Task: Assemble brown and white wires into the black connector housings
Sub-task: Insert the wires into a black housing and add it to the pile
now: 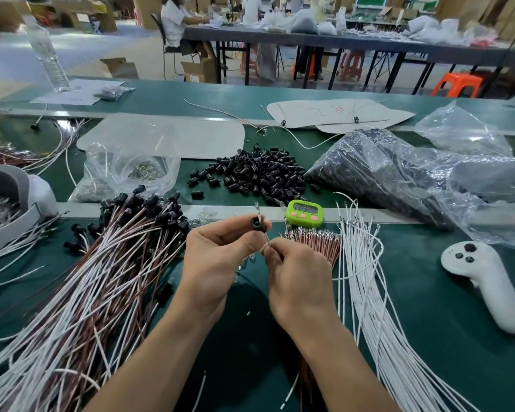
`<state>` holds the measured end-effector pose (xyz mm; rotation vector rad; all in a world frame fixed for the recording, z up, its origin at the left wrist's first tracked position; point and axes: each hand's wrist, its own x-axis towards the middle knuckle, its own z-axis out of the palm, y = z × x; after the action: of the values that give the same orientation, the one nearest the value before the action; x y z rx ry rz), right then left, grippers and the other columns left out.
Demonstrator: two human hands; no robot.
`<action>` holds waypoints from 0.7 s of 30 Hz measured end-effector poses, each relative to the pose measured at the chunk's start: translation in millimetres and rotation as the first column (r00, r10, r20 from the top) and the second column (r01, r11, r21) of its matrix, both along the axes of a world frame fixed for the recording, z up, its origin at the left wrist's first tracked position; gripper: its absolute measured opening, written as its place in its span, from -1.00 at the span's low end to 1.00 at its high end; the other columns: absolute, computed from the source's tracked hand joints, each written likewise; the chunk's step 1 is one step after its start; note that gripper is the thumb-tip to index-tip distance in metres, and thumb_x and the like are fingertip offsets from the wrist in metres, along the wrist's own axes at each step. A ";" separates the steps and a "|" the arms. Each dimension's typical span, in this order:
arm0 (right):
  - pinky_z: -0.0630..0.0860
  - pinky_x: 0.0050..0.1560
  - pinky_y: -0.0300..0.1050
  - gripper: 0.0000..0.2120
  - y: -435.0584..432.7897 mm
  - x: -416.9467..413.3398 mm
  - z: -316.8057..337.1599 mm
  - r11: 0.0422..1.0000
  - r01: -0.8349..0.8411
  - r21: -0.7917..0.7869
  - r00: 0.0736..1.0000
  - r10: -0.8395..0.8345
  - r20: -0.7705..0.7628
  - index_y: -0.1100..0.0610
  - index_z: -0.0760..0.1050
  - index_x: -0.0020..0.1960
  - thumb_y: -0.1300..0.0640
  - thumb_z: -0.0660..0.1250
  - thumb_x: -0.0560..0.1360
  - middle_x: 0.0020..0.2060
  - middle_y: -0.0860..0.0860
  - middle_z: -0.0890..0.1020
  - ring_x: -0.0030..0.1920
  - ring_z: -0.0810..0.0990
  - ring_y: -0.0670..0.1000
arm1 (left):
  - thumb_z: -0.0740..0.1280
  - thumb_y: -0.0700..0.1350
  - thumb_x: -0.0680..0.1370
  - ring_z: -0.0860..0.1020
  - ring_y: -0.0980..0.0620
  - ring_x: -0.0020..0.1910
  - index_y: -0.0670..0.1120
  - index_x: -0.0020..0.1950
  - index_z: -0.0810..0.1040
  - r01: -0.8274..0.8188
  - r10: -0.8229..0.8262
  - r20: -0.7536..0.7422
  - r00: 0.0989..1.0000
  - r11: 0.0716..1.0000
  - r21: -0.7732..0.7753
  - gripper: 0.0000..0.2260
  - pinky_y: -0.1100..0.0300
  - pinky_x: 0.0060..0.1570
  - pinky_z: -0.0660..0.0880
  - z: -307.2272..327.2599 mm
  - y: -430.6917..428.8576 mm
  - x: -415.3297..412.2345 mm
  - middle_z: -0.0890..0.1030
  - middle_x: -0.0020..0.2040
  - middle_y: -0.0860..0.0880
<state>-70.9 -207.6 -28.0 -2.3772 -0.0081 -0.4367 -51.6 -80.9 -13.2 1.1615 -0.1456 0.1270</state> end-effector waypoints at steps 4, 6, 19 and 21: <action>0.33 -0.29 0.03 -0.73 0.8 0.9 0.5 1.000 0.022 0.001 0.999 -0.022 -0.031 0.07 0.53 -0.20 -0.01 0.32 0.64 -0.44 -0.05 0.52 -0.35 0.44 0.06 | 0.58 -0.29 0.31 0.70 0.08 -0.15 -0.13 -0.09 0.78 -0.007 0.007 0.000 1.000 1.000 -0.021 -0.80 0.32 -0.12 0.57 -0.6 1.0 1.0 0.75 -0.12 -0.12; 0.26 -0.30 0.00 -0.72 0.3 1.0 1.1 1.000 0.022 0.001 0.998 -0.022 -0.051 0.07 0.50 -0.24 -0.01 0.34 0.62 -0.48 -0.06 0.46 -0.40 0.41 -0.02 | 0.54 -0.31 0.33 0.70 0.07 -0.13 -0.09 -0.10 0.78 0.002 -0.003 -0.007 1.000 0.999 -0.040 -0.80 0.31 -0.09 0.58 -0.3 1.6 1.4 0.75 -0.11 -0.10; 0.44 -0.18 -0.47 -0.90 -3.7 -0.1 4.7 0.987 -0.039 0.155 0.996 0.026 0.083 -0.03 0.74 -0.01 0.13 0.48 0.53 -0.24 -0.17 0.71 -0.22 0.61 -0.28 | 0.50 -0.40 0.32 0.71 -0.02 -0.17 -0.16 -0.11 0.76 0.131 -0.131 -0.009 0.991 0.990 -0.045 -0.78 0.23 -0.09 0.61 -0.7 -1.8 -1.7 0.74 -0.16 -0.14; 0.33 -0.17 -0.61 -0.83 -3.8 0.0 5.5 0.979 -0.025 0.205 0.990 -0.004 0.141 -0.04 0.75 0.05 0.15 0.54 0.50 -0.14 -0.20 0.73 -0.22 0.53 -0.49 | 0.51 -0.38 0.32 0.72 -0.02 -0.16 -0.14 -0.10 0.77 0.110 -0.109 0.012 0.994 0.994 -0.028 -0.78 0.23 -0.09 0.61 -1.2 0.4 -0.6 0.75 -0.15 -0.15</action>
<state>-70.9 -211.3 -22.5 -2.1383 -0.0381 -0.5714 -52.2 -80.6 -14.4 1.1223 -0.2154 0.0379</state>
